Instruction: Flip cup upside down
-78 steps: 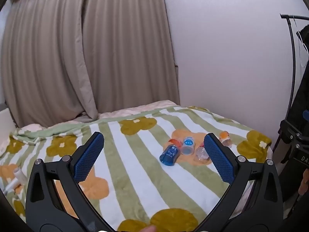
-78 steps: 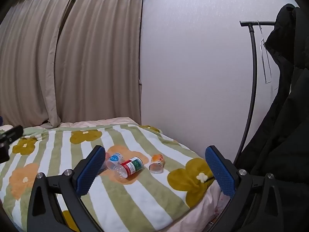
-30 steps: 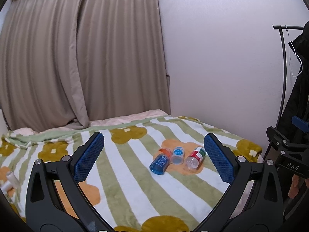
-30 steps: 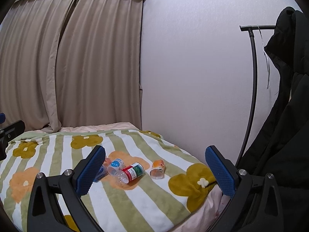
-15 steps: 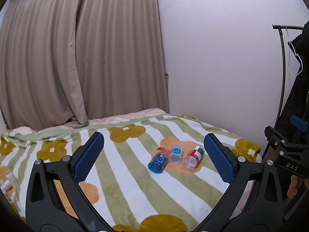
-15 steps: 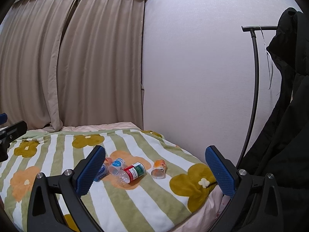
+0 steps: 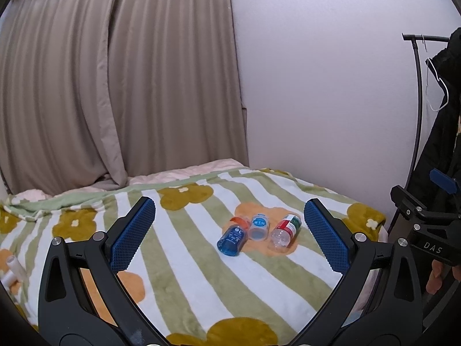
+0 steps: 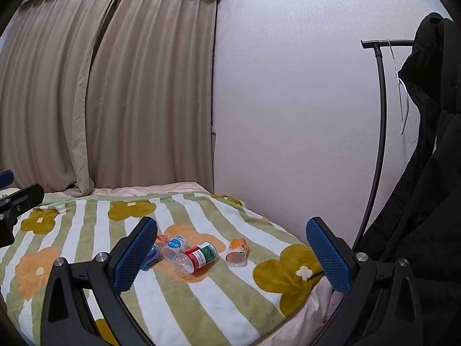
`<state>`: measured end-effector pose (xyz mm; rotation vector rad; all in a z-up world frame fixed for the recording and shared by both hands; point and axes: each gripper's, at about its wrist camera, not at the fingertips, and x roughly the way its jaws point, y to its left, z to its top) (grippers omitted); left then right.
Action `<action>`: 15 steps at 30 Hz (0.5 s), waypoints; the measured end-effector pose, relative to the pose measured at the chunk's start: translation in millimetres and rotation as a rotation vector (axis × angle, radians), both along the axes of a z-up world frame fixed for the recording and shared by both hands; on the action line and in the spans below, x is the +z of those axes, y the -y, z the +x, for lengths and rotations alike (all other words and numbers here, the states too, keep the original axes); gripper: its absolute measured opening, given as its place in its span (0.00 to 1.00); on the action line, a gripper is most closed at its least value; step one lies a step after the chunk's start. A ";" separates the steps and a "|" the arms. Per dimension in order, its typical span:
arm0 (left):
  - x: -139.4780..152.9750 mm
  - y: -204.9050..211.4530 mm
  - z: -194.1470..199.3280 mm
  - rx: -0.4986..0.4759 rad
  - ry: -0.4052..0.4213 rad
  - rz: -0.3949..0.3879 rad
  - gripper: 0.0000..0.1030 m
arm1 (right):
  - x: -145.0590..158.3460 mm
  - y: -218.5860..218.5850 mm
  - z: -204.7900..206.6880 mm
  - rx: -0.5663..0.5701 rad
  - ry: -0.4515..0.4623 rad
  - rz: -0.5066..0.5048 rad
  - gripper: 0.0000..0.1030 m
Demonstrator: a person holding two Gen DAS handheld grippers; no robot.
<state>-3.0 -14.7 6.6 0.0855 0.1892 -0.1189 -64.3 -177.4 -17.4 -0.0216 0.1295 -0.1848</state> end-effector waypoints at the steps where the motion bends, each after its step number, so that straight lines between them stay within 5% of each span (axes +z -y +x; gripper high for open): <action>1: -0.3 -0.2 -0.8 -0.002 0.000 -0.002 1.00 | -0.1 0.0 0.0 -0.001 0.000 0.000 1.00; 15: 1.3 3.2 6.3 -0.023 -0.033 -0.005 1.00 | 0.1 -2.2 -0.1 0.001 -0.002 0.002 1.00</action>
